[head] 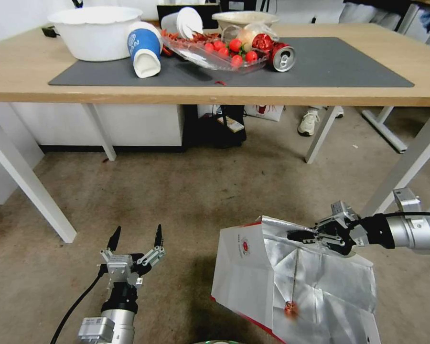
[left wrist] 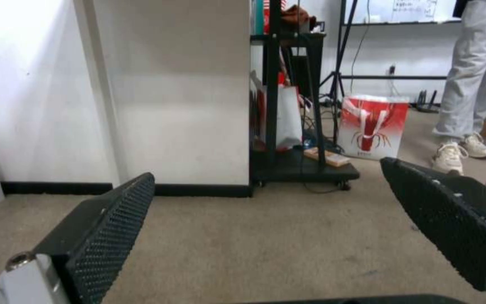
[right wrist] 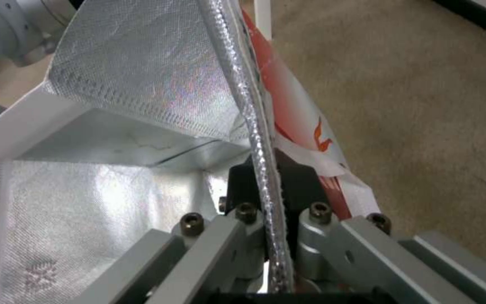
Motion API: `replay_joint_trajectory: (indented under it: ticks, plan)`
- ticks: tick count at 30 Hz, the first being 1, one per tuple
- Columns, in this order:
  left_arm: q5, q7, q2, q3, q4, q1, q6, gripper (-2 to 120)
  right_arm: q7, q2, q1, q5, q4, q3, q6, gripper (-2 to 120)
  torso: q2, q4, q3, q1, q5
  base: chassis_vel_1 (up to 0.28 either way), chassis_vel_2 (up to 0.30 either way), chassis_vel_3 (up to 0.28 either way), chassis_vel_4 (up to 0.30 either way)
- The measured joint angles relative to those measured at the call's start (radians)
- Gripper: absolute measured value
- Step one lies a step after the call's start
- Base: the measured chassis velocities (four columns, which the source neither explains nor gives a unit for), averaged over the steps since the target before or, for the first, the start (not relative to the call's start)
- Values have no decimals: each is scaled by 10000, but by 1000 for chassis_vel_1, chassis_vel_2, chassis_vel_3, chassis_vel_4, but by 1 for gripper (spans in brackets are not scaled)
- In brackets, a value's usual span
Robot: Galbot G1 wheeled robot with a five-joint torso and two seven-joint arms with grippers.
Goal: Pick up the food delivery bag from the floor and place it on the table.
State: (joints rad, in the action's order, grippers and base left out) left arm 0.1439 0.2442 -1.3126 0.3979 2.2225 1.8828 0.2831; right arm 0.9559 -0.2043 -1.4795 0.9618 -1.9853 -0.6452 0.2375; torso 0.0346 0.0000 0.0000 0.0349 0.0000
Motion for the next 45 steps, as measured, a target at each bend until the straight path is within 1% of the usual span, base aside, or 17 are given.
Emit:
replay_joint_trajectory:
  ticks: [11,22,24,26,27,30,31,34,35,39,40,45]
  plan:
    - [-57,-83,32,3,-96,-4,276,100,-44,30,-13,-8,-46,-18,-25,0,0,0,0,0,0,0,0,0,0]
    - [-890,-226,-33,-34,-267,12,311,100,-179,-5,-40,-82,-86,-20,-104,0,24,0,9,1,0,0,0,0,0]
    - [-987,-256,-33,-19,-286,18,312,100,-214,-19,-42,-114,-86,-20,-131,0,90,-1,58,8,0,0,0,0,0]
    - [-1044,-289,-30,-2,-298,16,312,100,-228,-35,-48,-127,-87,-20,-136,0,188,0,163,10,0,0,0,0,0]
    - [-1044,-289,-30,-2,-298,16,312,100,-228,-35,-48,-127,-87,-20,-136,0,188,0,163,10,0,0,0,0,0]
    - [-1037,-330,-21,2,-298,7,289,100,-237,-39,-50,-129,-102,-20,-136,0,357,-1,335,10,0,0,0,0,0]
    - [-1037,-330,-21,2,-298,7,289,100,-237,-39,-50,-129,-102,-20,-136,0,357,-1,335,10,0,0,0,0,0]
    - [-998,-347,-3,3,-300,-12,297,100,-247,-40,-46,-129,-109,-23,-136,0,525,-1,489,22,0,0,0,0,0]
    - [-998,-347,-3,3,-300,-12,297,100,-247,-40,-46,-129,-109,-23,-136,0,525,-1,489,22,0,0,0,0,0]
    - [-964,-350,37,23,-325,-51,305,100,-278,-27,-42,-128,-108,-27,-136,0,735,0,683,43,0,0,0,0,0]
    - [-964,-350,37,23,-325,-51,305,100,-278,-27,-42,-128,-108,-27,-136,0,735,0,683,43,0,0,0,0,0]
    - [-943,-351,52,26,-333,-77,306,100,-301,-13,-39,-122,-101,-28,-136,0,941,-1,857,77,-1,0,0,0,0]
